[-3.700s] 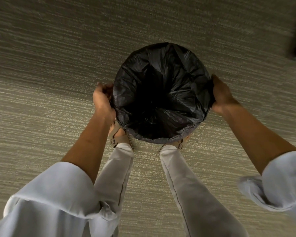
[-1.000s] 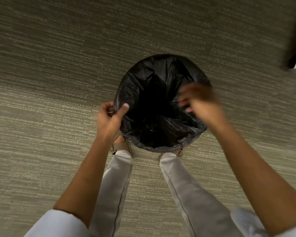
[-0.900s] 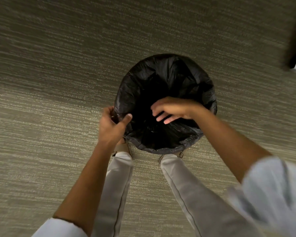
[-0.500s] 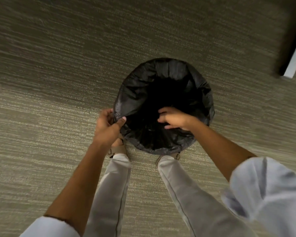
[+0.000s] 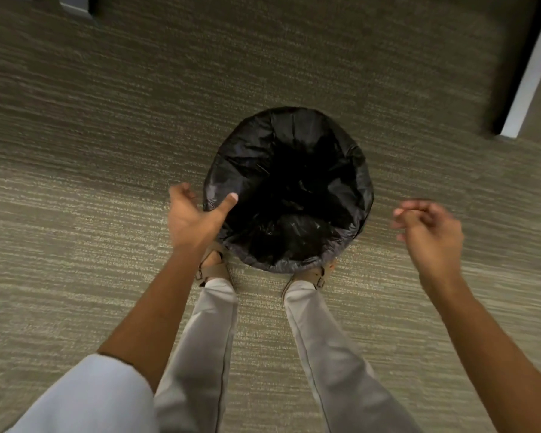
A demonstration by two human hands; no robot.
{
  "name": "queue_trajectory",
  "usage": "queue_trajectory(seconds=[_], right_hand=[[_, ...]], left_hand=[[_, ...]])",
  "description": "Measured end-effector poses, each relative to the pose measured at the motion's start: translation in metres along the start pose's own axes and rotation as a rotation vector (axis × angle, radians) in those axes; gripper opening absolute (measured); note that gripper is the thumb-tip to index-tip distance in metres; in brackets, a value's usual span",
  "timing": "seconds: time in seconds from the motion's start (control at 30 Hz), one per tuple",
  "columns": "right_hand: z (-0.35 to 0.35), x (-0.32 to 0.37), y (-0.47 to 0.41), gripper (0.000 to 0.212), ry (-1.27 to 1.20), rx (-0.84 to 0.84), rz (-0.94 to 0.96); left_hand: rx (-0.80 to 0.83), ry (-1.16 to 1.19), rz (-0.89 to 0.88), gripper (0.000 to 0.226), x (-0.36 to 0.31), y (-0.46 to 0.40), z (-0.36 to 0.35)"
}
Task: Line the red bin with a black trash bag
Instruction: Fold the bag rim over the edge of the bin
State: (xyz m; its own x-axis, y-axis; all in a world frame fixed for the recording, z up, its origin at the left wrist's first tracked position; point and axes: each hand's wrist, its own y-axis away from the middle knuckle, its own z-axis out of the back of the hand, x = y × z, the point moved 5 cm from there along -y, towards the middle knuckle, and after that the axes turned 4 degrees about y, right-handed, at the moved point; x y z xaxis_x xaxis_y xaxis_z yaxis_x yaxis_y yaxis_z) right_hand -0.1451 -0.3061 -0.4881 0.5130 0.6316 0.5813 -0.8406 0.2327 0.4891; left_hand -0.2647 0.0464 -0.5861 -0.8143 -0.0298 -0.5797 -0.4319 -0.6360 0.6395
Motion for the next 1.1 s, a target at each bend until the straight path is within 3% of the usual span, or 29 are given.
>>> queue_trajectory(seconds=[0.07,0.13,0.3,0.37,0.6,0.8,0.87,0.97,1.1], right_hand=[[-0.003,-0.022,-0.017,0.013,-0.005,-0.044,-0.1],[-0.023,-0.042,-0.035,0.025,-0.096,0.064,-0.233],[-0.075,-0.062,-0.056,0.052,-0.389,0.381,-0.44],[-0.079,-0.062,-0.057,0.056,-0.415,0.419,-0.442],[-0.074,-0.057,-0.057,0.052,-0.411,0.452,-0.409],[-0.072,-0.061,-0.059,0.043,-0.371,0.36,-0.407],[-0.072,-0.063,-0.06,0.043,-0.359,0.318,-0.401],[-0.074,-0.065,-0.06,0.048,-0.373,0.298,-0.402],[-0.076,-0.064,-0.061,0.052,-0.425,0.316,-0.408]], left_hand=[[-0.078,-0.157,-0.088,0.1,-0.017,0.0,-0.007],[-0.118,-0.29,-0.124,0.105,-0.031,-0.003,-0.018],[-0.148,-0.502,-0.173,0.066,-0.04,-0.021,-0.035],[-0.154,-0.487,-0.143,0.065,-0.037,-0.025,-0.033],[-0.121,-0.082,-0.132,0.067,-0.027,-0.012,-0.016],[-0.133,0.47,0.255,0.038,0.0,-0.004,-0.013],[-0.044,0.62,0.324,0.052,0.004,-0.001,-0.019],[0.059,0.666,0.295,0.075,0.005,-0.003,-0.027],[0.053,0.679,0.305,0.06,0.007,-0.013,-0.022]])
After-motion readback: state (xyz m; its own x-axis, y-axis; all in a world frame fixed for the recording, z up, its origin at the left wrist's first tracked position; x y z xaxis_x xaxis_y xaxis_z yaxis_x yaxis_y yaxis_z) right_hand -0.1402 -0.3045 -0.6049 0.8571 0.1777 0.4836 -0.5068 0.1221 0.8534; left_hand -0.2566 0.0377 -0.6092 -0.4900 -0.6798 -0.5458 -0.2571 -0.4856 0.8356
